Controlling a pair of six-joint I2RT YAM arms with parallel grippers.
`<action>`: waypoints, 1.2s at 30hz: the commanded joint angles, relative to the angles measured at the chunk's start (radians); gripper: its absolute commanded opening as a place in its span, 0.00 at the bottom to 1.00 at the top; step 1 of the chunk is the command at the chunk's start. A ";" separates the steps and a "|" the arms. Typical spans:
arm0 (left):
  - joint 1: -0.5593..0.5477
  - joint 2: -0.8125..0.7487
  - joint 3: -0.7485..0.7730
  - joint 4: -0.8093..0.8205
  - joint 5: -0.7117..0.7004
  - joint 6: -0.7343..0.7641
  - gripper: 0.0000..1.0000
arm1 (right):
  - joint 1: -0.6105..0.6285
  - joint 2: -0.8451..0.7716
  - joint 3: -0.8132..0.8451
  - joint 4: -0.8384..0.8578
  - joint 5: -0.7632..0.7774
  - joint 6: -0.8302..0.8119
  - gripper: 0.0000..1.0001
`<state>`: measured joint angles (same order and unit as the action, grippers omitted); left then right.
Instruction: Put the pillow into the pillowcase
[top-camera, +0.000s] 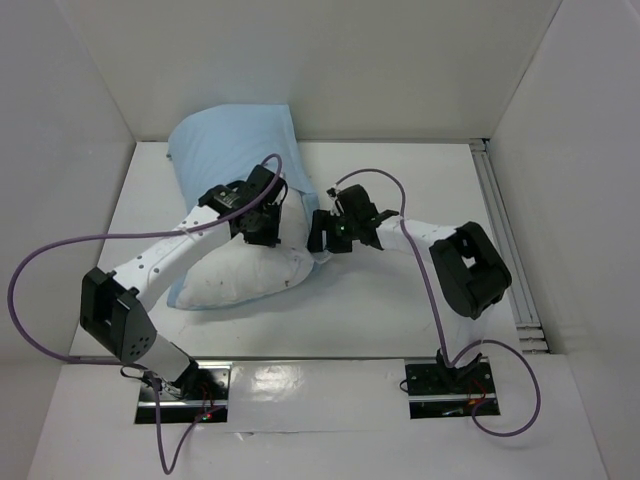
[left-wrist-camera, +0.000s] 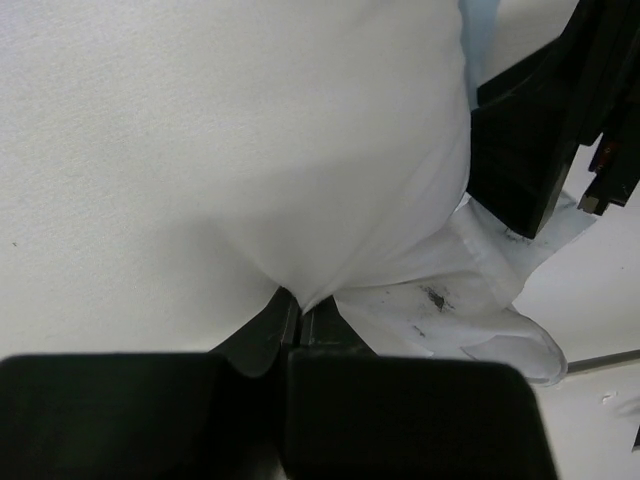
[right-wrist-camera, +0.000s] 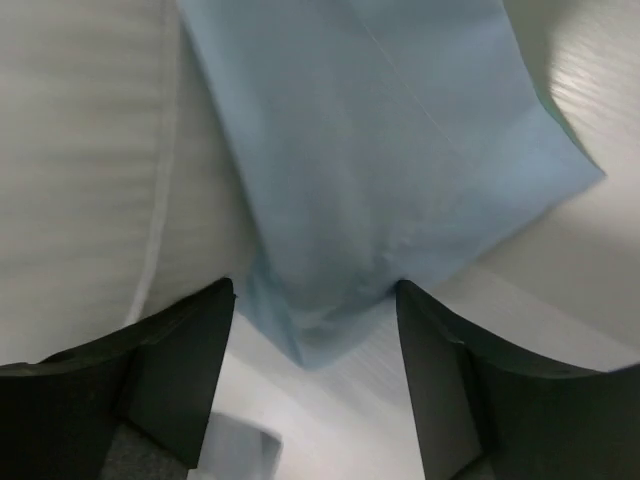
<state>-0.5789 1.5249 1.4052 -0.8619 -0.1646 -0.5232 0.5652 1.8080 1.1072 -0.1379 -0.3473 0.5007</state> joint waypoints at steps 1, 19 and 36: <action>0.013 -0.040 0.044 0.044 0.019 0.011 0.00 | 0.009 0.011 0.017 0.210 -0.108 0.048 0.72; 0.097 0.183 0.361 -0.004 -0.042 -0.040 0.00 | 0.067 -0.262 0.295 -0.162 0.128 -0.053 0.00; 0.034 0.497 0.614 0.047 -0.296 -0.294 0.00 | 0.358 -0.748 0.164 -0.696 0.371 0.128 0.00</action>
<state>-0.5575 1.9572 2.0502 -1.1072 -0.3550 -0.7120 0.8948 1.1461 1.2404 -0.7017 0.0105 0.5697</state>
